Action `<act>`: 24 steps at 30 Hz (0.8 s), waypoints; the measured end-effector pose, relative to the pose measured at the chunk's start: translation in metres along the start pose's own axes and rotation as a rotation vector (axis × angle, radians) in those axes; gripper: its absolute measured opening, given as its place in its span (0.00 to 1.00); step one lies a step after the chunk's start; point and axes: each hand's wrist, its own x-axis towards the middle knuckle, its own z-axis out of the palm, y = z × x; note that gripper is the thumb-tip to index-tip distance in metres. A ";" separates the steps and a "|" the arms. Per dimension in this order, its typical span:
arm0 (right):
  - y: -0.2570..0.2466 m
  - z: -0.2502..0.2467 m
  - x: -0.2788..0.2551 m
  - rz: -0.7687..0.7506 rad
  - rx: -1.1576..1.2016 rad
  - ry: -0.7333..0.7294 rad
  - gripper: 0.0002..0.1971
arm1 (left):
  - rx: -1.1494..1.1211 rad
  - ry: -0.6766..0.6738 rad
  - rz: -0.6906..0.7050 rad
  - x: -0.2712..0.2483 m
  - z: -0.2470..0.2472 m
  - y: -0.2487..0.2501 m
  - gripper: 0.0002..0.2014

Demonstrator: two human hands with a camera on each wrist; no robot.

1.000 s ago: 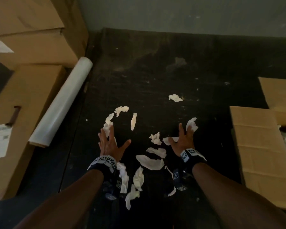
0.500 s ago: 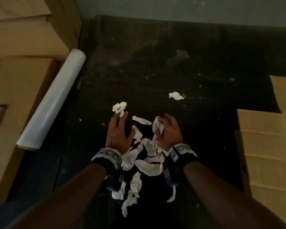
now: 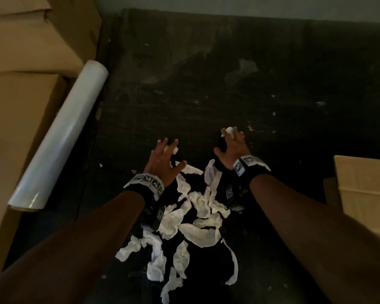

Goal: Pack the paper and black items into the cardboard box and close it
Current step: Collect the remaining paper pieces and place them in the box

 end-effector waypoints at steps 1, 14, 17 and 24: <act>-0.004 0.013 -0.013 -0.049 0.011 0.011 0.38 | 0.016 -0.009 0.044 -0.007 0.009 0.001 0.39; 0.005 0.089 -0.179 -0.348 0.112 0.082 0.31 | -0.156 -0.092 0.332 -0.134 0.043 -0.025 0.35; 0.021 0.084 -0.209 -0.335 0.115 0.150 0.32 | -0.164 0.025 0.333 -0.170 0.033 -0.040 0.37; 0.078 0.104 -0.279 -0.274 0.047 0.204 0.37 | 0.048 0.029 0.201 -0.257 0.047 -0.085 0.63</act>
